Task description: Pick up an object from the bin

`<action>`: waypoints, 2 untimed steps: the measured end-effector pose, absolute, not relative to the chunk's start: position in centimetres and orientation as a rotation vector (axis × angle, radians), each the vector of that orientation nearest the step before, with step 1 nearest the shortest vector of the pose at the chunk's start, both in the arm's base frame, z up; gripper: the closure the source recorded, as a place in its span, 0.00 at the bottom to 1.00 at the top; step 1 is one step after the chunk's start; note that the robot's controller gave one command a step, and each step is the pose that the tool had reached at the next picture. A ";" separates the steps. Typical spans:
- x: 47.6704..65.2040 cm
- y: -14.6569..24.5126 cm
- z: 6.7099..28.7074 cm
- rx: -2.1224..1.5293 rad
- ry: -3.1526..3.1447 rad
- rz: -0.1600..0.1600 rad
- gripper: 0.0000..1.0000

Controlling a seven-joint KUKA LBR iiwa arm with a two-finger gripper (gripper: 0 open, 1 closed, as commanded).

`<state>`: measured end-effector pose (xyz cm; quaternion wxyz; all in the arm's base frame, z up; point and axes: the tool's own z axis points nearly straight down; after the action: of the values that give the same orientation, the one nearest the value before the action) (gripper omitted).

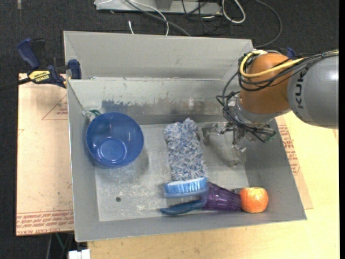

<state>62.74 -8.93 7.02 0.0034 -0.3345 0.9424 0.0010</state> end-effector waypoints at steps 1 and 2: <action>62.6 -6.0 7.7 -0.699 3.051 0.007 0.00; 62.7 -5.1 7.8 -0.622 3.066 0.009 0.00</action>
Offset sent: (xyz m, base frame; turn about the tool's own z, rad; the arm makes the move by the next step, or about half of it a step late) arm 0.0000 0.0000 0.0000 0.0000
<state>62.67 -5.08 7.83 0.0068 -0.1987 0.9800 0.0030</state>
